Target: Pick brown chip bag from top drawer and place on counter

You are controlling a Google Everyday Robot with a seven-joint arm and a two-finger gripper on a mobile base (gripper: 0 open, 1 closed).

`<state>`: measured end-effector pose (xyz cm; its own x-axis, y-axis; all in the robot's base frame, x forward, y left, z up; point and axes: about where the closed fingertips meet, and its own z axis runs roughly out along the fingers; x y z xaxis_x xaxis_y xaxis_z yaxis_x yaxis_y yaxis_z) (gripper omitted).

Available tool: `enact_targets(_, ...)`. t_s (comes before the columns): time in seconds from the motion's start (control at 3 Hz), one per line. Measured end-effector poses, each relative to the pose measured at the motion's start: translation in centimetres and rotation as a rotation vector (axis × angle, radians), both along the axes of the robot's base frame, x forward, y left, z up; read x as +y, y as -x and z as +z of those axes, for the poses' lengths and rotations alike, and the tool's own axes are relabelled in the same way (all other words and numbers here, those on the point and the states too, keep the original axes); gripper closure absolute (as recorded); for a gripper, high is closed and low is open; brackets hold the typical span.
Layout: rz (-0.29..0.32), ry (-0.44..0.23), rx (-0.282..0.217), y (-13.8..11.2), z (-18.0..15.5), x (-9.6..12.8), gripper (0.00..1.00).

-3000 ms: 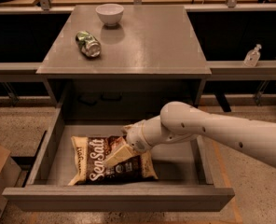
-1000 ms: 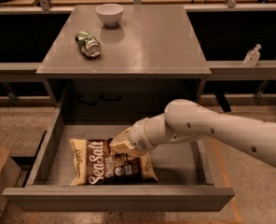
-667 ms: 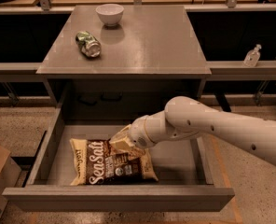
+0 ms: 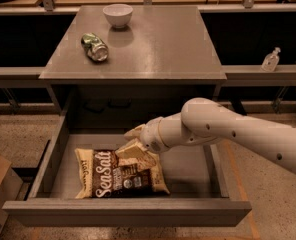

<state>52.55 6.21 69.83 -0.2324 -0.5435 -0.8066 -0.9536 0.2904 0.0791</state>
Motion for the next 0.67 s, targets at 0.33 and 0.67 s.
enact_targets(0.33,-0.005,0.001,-0.009,-0.2,0.4,-0.4,0.00)
enact_targets(0.67,0.005,0.036,0.017,0.7,-0.9,-0.5,0.00)
